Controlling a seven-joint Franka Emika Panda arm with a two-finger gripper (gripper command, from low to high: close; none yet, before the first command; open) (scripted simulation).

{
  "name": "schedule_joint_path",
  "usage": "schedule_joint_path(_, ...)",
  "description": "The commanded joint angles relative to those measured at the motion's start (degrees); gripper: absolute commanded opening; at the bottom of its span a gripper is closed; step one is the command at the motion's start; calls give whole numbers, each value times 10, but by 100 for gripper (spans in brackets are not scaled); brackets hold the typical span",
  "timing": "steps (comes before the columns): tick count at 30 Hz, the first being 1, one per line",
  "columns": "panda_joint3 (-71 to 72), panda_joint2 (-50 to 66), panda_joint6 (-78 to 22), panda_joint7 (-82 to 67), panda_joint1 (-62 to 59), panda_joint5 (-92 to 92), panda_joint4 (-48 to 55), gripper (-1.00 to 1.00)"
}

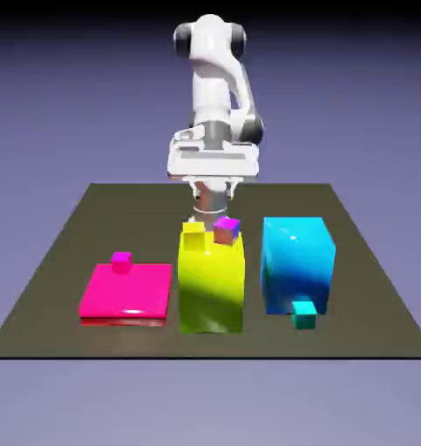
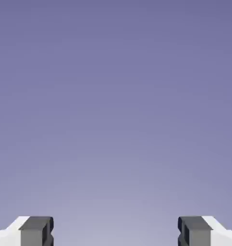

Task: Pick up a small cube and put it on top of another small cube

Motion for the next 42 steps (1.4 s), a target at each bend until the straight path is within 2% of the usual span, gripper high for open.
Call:
schedule_joint_path(1,5,21,-19,8,4,1,16,0)
schedule_joint_path(29,130,596,-538,221,115,43,445,0)
schedule_joint_path(34,126,652,-449,222,125,38,412,0)
schedule_joint_path(35,126,652,-449,222,125,38,412,-100)
schedule_joint_path(39,130,605,-524,221,116,42,440,-100)
schedule_joint_path(42,112,558,-577,160,110,55,441,-100)
